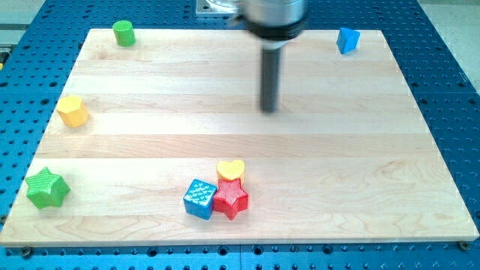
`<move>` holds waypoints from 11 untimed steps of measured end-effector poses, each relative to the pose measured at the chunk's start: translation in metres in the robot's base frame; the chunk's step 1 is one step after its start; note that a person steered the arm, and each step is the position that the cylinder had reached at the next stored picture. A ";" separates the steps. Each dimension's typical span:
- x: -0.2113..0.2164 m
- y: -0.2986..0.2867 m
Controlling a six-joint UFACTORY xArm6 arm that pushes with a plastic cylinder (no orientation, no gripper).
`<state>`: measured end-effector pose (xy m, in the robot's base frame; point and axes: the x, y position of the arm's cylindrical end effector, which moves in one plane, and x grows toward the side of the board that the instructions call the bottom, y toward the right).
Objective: Move the triangle diagonally bottom right to the green circle
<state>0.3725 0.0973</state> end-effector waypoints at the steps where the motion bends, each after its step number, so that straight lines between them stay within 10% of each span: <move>1: -0.069 0.124; 2: -0.133 0.183; 4: -0.108 -0.017; 7: -0.168 0.024; 11: -0.088 -0.124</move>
